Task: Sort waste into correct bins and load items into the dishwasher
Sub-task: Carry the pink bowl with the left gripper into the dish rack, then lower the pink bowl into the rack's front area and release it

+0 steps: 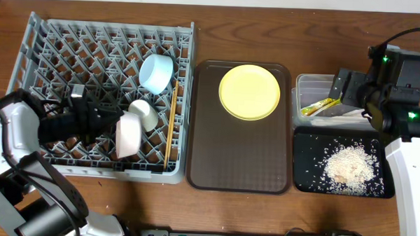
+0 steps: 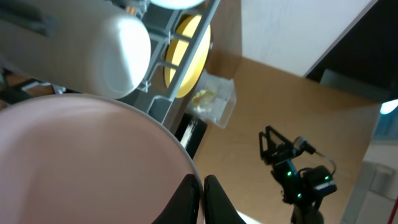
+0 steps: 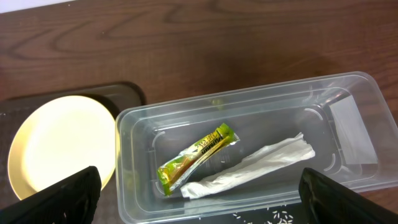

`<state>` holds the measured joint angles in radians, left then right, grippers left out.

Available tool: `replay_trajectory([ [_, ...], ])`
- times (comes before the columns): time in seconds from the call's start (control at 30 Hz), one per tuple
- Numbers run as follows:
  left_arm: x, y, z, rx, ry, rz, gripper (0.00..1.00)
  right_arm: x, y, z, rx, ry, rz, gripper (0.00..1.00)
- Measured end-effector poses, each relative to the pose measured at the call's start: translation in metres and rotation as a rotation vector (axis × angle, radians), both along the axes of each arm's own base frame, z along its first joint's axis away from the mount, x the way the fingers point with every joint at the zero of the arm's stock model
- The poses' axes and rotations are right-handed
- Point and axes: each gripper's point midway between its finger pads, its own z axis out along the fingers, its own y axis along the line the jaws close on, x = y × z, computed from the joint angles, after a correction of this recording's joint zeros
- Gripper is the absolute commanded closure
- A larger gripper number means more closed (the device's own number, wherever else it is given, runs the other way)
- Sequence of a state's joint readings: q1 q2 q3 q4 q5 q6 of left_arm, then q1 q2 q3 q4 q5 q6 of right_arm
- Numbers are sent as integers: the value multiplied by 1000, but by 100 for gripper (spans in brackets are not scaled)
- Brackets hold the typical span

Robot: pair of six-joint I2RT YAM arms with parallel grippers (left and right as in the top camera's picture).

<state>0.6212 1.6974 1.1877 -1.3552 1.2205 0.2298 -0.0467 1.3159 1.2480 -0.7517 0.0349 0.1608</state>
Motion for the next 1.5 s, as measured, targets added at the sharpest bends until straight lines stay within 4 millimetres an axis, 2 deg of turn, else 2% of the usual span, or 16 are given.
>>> replay_trajectory([
  [0.17, -2, 28, 0, 4, -14, 93, 91, 0, 0, 0, 0, 0, 0, 1],
  [0.3, -5, 56, -2, 32, -32, 174, 72, 0, 0, 0, 0, 0, 0, 1],
  [0.5, -7, 90, -19, 144, -29, 243, 62, 0, 0, 0, 0, 0, 0, 1],
  [0.57, -6, 100, -24, 174, -20, 266, 61, 0, 0, 0, 0, 0, 0, 1],
  [0.73, -7, 116, -35, 208, 49, 323, 59, 0, 0, 0, 0, 0, 0, 1],
  [0.8, -8, 120, -36, 207, 79, 344, 56, 0, 0, 0, 0, 0, 0, 1],
  [0.9, -6, 127, -31, 218, 101, 371, 50, 0, 0, 0, 0, 0, 0, 1],
  [0.97, -3, 130, -16, 254, 75, 386, 49, 0, 0, 0, 0, 0, 0, 1],
  [1.07, -5, 121, 6, 334, 26, 376, 44, 0, 0, 0, 0, 0, 0, 1],
  [1.1, -5, 106, 24, 408, -17, 347, 43, 0, 0, 0, 0, 0, 0, 1],
  [1.13, -4, 96, 32, 451, -43, 320, 41, 0, 0, 0, 0, 0, 0, 1],
  [1.17, -3, 87, 37, 507, -57, 294, 39, 0, 0, 0, 0, 0, 0, 1],
  [1.27, 0, 37, 51, 663, -116, 150, 36, 0, 0, 0, 0, 0, 0, 1],
  [1.37, -3, -8, 47, 798, -146, -15, 36, 0, 0, 0, 0, 0, 0, 1],
  [1.5, -9, -44, 27, 967, -128, -202, 40, 0, 0, 0, 0, 0, 0, 1],
])
